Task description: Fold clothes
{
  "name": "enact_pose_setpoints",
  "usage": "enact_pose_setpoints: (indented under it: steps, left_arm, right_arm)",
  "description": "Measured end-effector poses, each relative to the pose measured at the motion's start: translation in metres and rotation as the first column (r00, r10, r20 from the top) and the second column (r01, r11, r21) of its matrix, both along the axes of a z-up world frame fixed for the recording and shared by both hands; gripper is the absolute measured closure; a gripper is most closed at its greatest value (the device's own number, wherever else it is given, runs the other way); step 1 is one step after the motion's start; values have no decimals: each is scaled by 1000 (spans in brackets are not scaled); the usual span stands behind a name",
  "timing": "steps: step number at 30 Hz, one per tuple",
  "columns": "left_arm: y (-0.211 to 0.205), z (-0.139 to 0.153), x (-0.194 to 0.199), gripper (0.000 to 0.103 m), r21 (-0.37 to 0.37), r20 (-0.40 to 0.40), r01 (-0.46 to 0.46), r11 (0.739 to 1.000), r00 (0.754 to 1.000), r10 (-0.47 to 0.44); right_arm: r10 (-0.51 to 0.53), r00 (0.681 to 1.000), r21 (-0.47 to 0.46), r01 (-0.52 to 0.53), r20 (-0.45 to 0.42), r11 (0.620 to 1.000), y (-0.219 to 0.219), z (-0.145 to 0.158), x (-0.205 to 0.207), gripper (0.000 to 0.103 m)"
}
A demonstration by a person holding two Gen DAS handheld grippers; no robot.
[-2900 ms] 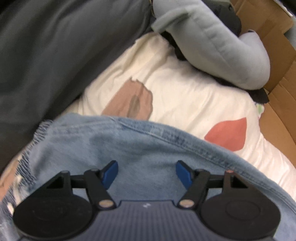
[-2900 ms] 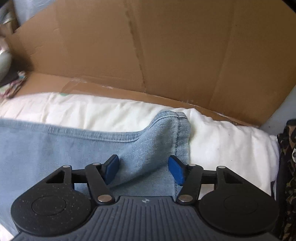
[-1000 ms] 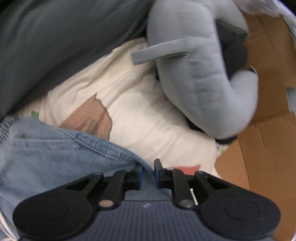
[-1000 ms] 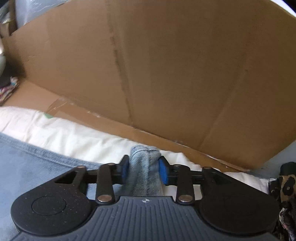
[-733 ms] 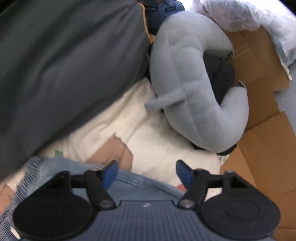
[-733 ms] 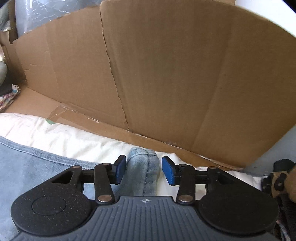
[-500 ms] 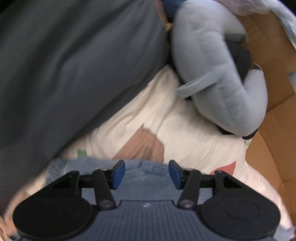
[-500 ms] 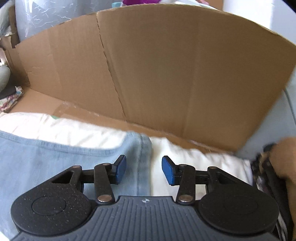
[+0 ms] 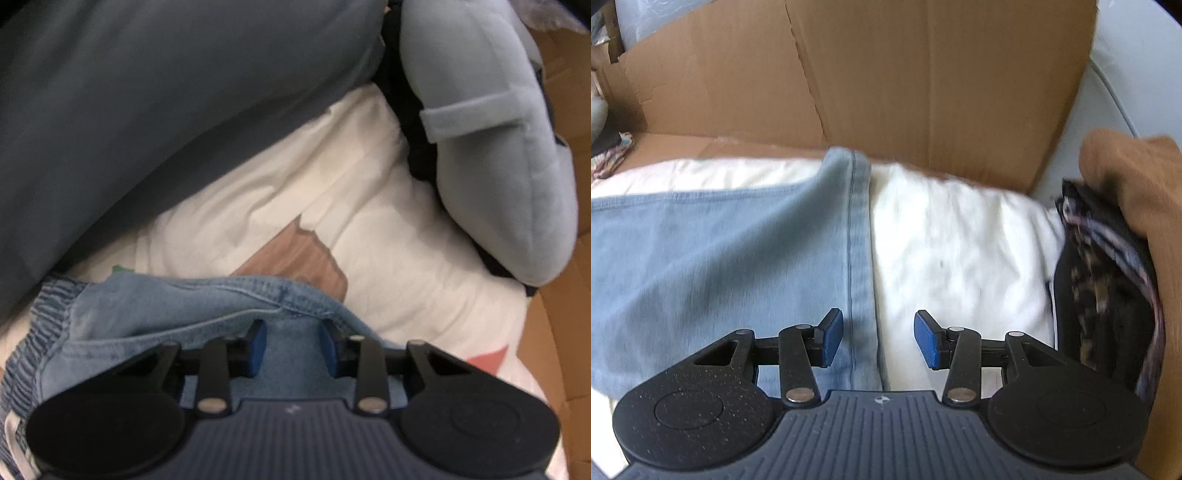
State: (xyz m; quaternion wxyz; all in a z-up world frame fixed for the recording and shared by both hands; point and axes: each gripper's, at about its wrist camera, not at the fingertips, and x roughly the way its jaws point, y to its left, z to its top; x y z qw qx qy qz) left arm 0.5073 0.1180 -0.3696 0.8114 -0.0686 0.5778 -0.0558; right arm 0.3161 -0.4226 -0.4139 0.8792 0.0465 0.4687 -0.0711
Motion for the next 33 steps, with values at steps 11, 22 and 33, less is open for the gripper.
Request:
enact_pose_setpoints:
  steps: [11,22,33]
  left_arm:
    - [-18,21,-14,91,-19,20,57,998,998,-57]
    - [-84,28,-61,49,-106,-7,180,978,983,-182]
    - [-143,-5,-86,48,-165,-90,159,973,980,-175]
  right_arm:
    - [-38,999,63,39,-7,997,4,-6,-6,62]
    - [8,999,38,-10,44,999,2,19,-10,98]
    - [-17,998,38,15,59,999,-1,24,-13,99]
